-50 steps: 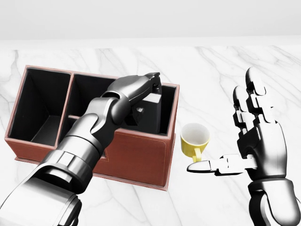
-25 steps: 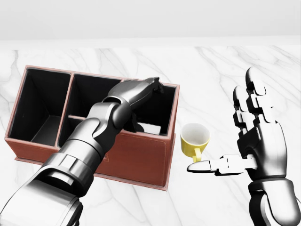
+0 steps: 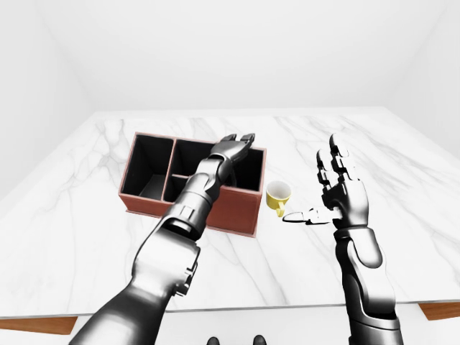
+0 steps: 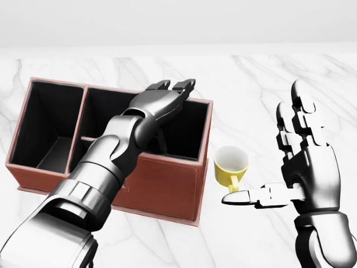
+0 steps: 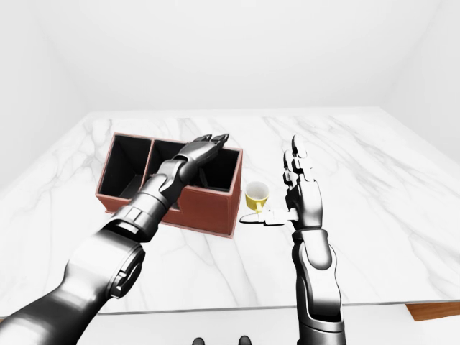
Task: Pick up the book and place it in the right compartment of the caddy.
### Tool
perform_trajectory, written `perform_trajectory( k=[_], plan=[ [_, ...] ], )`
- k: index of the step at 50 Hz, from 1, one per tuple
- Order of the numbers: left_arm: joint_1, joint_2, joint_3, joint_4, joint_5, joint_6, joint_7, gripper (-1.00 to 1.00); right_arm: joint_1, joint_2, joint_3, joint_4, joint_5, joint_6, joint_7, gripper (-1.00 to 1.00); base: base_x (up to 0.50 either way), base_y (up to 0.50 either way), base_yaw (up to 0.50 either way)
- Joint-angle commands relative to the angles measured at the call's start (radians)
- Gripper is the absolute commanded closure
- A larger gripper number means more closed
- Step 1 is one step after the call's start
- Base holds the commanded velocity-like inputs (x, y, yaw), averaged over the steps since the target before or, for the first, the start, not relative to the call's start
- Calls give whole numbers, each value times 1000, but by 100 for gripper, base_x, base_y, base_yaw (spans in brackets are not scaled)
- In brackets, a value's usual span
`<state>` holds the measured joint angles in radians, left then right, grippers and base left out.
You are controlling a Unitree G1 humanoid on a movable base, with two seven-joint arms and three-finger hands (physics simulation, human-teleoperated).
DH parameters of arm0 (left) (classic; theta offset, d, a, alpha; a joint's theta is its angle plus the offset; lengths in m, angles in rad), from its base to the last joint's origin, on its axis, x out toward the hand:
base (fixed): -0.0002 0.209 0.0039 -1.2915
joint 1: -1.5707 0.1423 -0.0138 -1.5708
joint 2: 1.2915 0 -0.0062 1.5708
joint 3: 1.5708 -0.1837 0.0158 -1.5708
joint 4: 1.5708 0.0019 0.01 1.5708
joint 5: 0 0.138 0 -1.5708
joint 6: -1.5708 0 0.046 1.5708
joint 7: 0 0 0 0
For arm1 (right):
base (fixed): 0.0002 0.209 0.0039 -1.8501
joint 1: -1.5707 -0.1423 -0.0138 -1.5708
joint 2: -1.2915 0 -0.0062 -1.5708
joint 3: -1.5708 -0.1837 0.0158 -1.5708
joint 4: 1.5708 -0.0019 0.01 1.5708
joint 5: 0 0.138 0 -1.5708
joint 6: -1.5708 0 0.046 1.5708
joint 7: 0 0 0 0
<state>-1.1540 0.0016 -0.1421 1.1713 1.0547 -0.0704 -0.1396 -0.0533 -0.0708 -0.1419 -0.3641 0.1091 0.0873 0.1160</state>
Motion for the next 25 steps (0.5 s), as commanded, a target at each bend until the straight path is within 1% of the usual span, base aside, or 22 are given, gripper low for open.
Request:
perform_trajectory(
  k=[1,5,6,7,11,14,17,19,20,23,25],
  plan=[
    [-35,18,52,-144,-37,22,-92,-100,0,-1,0,0,0,0,1,-100,0,0,0],
    [-37,27,59,-229,-52,42,-132,-100,0,-1,0,0,0,0,2,-100,0,0,0],
    [-38,28,61,-248,-56,50,-145,-100,-36,14,21,21,-14,0,-25,-100,0,0,0],
    [-41,31,63,-275,-60,58,-158,-100,-43,21,31,29,-16,0,-35,-100,0,0,0],
    [-42,38,69,-366,-73,88,-210,-100,-39,14,33,19,-12,0,-39,-100,0,0,0],
    [-30,39,73,-457,-81,115,-255,-100,-40,11,36,17,-14,0,-41,-100,0,0,0],
    [5,36,78,-590,-93,158,-313,-100,-45,11,38,16,-17,0,-43,-100,0,0,0],
    [34,33,81,-666,-100,158,-335,-100,-46,11,39,16,-17,0,-45,-100,0,0,0],
    [76,25,85,-753,-109,158,-357,-100,-43,11,37,13,-15,0,-43,-100,0,0,0],
    [144,12,90,-888,-142,158,-370,-100,-45,11,39,11,-17,0,-46,-100,0,0,0],
    [181,3,100,-974,-179,158,-364,-100,-53,13,42,14,-21,0,-51,-100,0,0,0]
  ],
)
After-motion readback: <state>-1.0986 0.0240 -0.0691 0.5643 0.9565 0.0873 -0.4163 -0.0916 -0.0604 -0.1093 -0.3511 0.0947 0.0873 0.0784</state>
